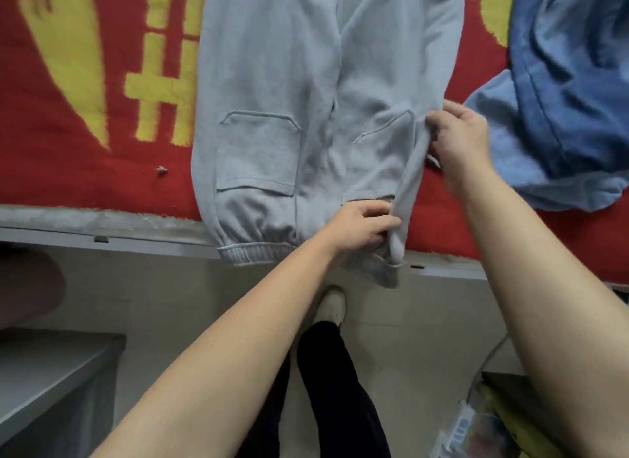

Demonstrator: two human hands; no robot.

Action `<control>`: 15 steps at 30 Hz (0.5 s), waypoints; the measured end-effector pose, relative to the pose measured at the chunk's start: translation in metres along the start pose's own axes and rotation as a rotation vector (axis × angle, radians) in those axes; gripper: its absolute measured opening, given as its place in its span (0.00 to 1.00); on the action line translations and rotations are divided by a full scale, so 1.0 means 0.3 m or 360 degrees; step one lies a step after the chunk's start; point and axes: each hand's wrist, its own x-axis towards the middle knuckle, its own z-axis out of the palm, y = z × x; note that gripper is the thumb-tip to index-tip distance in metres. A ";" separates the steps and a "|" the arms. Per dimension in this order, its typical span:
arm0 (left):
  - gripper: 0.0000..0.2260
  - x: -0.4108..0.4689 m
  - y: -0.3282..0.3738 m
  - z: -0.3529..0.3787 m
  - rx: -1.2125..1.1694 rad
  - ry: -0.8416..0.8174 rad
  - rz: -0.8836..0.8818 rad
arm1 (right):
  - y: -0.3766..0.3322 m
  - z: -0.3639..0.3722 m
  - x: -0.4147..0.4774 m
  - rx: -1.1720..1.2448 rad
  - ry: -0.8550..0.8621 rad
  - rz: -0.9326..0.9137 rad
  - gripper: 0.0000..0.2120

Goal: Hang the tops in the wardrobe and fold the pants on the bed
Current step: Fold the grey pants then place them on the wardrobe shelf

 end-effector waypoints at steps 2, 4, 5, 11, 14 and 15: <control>0.04 -0.074 0.035 -0.090 -0.0305 -0.0022 0.0023 | -0.060 0.127 -0.027 0.0071 -0.0082 -0.0089 0.13; 0.08 -0.145 0.043 -0.204 -0.0350 0.0169 0.0090 | -0.079 0.273 -0.053 0.0025 -0.0151 -0.0179 0.15; 0.08 -0.180 0.039 -0.269 -0.0336 0.0286 0.0116 | -0.077 0.350 -0.068 -0.0025 -0.0188 -0.0230 0.15; 0.06 -0.328 -0.070 -0.643 -0.0175 0.1021 0.0081 | 0.033 0.815 -0.146 -0.0504 -0.0478 -0.0503 0.20; 0.06 -0.350 -0.153 -0.759 -0.0024 0.1308 -0.0022 | 0.093 0.922 -0.192 -0.0746 -0.0874 -0.0395 0.17; 0.05 -0.344 -0.187 -0.789 0.0024 0.1371 -0.0050 | 0.121 0.930 -0.194 -0.0898 -0.1005 -0.0334 0.18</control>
